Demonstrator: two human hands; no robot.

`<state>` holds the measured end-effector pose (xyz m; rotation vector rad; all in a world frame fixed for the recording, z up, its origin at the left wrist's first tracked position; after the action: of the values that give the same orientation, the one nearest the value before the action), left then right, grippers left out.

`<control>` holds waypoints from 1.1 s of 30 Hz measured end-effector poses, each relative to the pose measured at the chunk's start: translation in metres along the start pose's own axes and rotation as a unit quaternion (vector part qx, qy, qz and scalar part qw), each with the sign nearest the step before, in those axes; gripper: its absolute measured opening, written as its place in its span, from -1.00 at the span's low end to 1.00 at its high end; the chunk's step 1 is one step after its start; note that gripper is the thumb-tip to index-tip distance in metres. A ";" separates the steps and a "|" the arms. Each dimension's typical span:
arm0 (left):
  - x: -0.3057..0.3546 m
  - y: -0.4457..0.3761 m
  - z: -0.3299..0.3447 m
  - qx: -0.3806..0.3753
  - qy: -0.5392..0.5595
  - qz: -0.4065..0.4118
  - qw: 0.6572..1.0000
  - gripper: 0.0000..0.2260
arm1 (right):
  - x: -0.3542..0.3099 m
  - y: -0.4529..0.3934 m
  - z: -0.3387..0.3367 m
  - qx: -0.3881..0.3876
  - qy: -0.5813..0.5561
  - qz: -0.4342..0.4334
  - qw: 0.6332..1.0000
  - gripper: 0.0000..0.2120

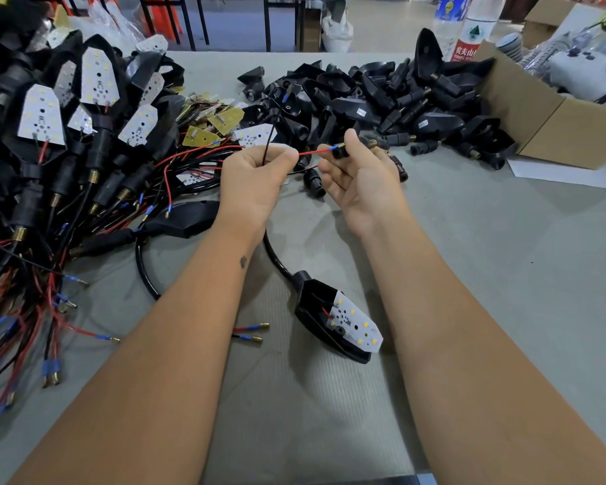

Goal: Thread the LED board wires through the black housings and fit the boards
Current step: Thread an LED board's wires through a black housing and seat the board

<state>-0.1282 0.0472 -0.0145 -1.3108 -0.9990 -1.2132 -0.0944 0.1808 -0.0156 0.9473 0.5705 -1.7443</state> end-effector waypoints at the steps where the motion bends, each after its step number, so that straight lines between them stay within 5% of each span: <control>1: 0.000 0.000 0.000 0.005 -0.009 0.011 1.000 -0.83 | 0.000 0.000 0.000 -0.001 -0.003 -0.002 1.000 -0.83; 7: -0.003 -0.003 -0.003 0.021 -0.019 0.024 0.999 -0.78 | -0.001 0.001 -0.002 0.008 -0.060 0.009 0.998 -0.63; 17: 0.001 -0.001 -0.004 0.012 0.004 0.004 1.000 -0.85 | 0.001 0.001 0.002 -0.012 -0.082 0.018 0.996 -0.82; 22: -0.001 -0.003 -0.004 0.005 0.004 0.007 1.000 -0.84 | 0.001 0.001 0.004 -0.023 -0.103 0.017 0.994 -0.73; 25: -0.002 -0.003 -0.002 -0.005 -0.023 0.038 0.999 -0.75 | 0.002 0.002 0.006 -0.029 -0.063 0.006 0.998 -0.92; 33: -0.001 0.000 0.004 -0.041 -0.041 0.027 0.998 -0.85 | 0.008 0.004 0.012 -0.032 0.091 -0.035 0.995 -0.89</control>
<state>-0.1280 0.0509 -0.0150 -1.4531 -0.9748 -1.1774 -0.0960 0.1665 -0.0146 1.0599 0.7810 -1.7004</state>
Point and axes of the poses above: each hand's wrist, its own y-axis away from the middle knuckle, its own z-axis out of the palm, x = y × z, the point moved 3 cm from there along -y, towards the middle knuckle, and after that the axes turned 2 degrees about -x, right-handed, at the moved point
